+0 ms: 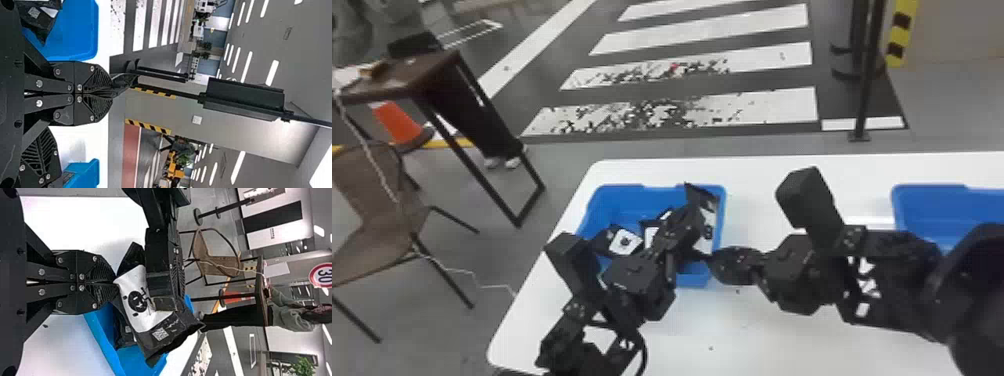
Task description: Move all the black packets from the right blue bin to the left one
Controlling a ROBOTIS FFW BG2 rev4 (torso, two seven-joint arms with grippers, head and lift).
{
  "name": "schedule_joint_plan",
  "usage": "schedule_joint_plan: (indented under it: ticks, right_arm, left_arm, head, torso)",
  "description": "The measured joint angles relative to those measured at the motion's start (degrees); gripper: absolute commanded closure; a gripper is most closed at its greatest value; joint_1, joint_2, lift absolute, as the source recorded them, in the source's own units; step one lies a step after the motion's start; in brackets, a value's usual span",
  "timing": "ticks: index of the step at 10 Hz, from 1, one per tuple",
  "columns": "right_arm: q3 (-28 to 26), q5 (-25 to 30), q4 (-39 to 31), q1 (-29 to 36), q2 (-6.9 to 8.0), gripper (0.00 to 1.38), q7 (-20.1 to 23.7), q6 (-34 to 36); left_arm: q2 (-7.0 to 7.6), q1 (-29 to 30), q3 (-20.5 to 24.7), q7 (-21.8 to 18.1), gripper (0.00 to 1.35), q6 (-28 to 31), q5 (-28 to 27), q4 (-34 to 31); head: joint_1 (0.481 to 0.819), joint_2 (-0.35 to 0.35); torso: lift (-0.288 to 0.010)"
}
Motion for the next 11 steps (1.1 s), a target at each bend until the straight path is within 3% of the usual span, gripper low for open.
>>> schedule_joint_plan:
  ticks: [1,3,4,5,7,8,9,10,11]
  right_arm:
    - [0.0,-0.2,0.6,-0.1,0.00,0.98,0.0,-0.7]
    - [-0.2,-1.8,1.8,-0.2,0.03,0.16,0.2,-1.9]
    - [-1.1,-1.9,2.0,0.5,0.02,0.04,0.6,-2.4]
    - [-3.1,-1.8,1.5,2.0,0.03,0.12,0.9,-2.7]
    - [-8.7,-1.7,-0.7,5.9,0.27,0.13,1.2,-2.8]
    - [-11.4,-1.5,-2.0,7.6,0.47,0.13,1.3,-2.8]
    - [-14.1,-1.4,-3.4,9.4,0.63,0.13,1.5,-3.0]
    - [-17.3,-1.4,-5.2,11.8,0.88,0.13,1.7,-3.7]
    - [-21.3,-1.5,-7.3,15.0,1.29,0.14,1.7,-5.7]
  left_arm:
    - [-0.10,0.3,0.1,0.6,1.21,-1.2,0.5,-0.2]
    - [-0.48,0.8,0.9,2.4,1.21,-3.0,1.3,-0.3]
    - [-0.52,-0.3,1.7,3.7,1.21,-3.9,-0.3,0.2]
    - [-0.46,-2.5,2.3,4.8,1.21,-5.6,-2.8,2.8]
    - [-0.13,-8.8,2.9,7.5,1.19,-10.9,-8.4,12.3]
    - [0.04,-11.6,3.0,10.1,0.79,-15.5,-12.4,17.6]
    - [0.11,-13.4,3.3,12.2,0.22,-19.1,-15.9,21.7]
    - [0.14,-13.8,3.9,12.0,0.03,-19.4,-15.9,23.7]
    - [0.10,-12.9,4.5,10.9,0.14,-20.6,-13.1,24.2]
  head:
    - [0.695,0.350]
    - [0.695,0.350]
    - [0.695,0.350]
    - [0.695,0.350]
    - [0.695,0.350]
    - [0.695,0.350]
    - [0.695,0.350]
    - [0.695,0.350]
    - [0.695,0.350]
  torso:
    - [-0.140]
    - [-0.140]
    - [-0.140]
    - [-0.140]
    - [-0.140]
    - [-0.140]
    - [-0.140]
    - [-0.140]
    - [-0.140]
